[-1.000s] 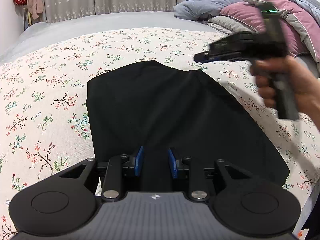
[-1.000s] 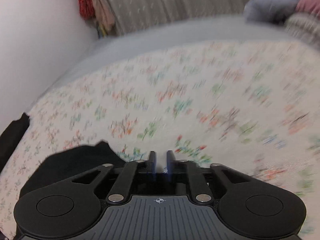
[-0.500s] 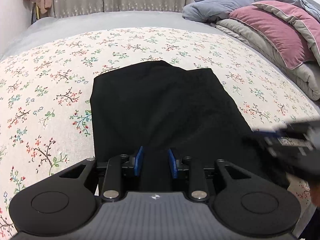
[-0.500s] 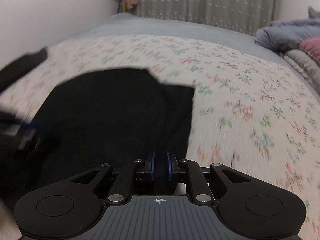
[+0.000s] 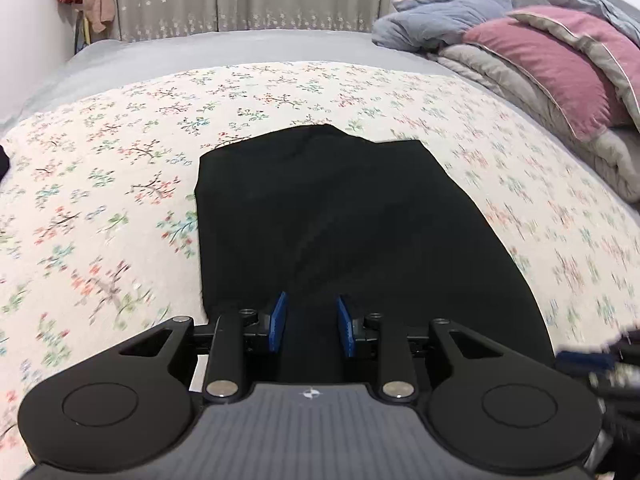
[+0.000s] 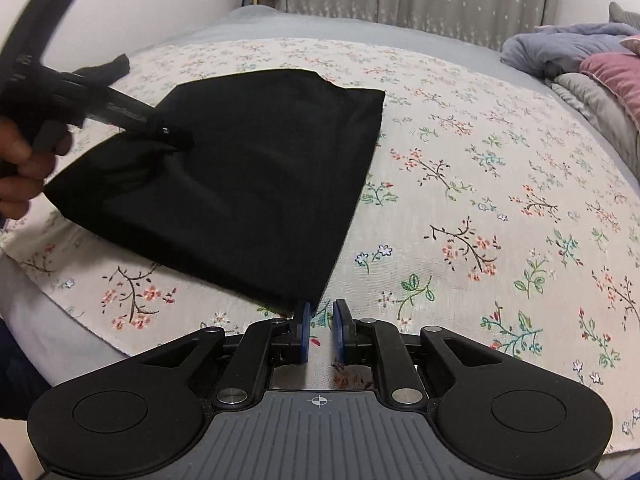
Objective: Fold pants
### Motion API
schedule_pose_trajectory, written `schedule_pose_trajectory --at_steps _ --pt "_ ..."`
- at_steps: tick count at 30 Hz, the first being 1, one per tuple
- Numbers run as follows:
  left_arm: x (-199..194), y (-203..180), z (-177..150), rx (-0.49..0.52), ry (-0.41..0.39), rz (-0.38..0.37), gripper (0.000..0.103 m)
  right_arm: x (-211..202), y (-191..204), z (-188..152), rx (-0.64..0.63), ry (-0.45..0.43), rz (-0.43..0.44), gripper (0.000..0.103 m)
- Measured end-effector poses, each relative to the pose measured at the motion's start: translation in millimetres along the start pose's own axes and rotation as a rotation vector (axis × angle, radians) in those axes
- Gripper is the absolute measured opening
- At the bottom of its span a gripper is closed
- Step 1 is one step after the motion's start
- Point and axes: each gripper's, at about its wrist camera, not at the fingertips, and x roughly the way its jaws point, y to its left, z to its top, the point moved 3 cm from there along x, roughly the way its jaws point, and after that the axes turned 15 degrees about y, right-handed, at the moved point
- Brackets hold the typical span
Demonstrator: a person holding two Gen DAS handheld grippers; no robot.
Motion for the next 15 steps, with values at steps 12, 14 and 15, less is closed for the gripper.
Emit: schedule_pose_trajectory --at_steps 12,14,15 --pt "-19.4 38.2 -6.2 -0.099 0.039 -0.009 0.052 -0.7 -6.5 2.7 0.018 0.001 0.039 0.014" --pt "-18.9 59.3 1.9 -0.188 0.023 -0.043 0.068 -7.5 -18.3 8.3 0.057 0.005 0.095 0.018" --pt "-16.1 69.4 5.2 -0.24 0.022 -0.086 0.079 -12.6 -25.0 11.0 0.082 -0.013 0.122 0.026"
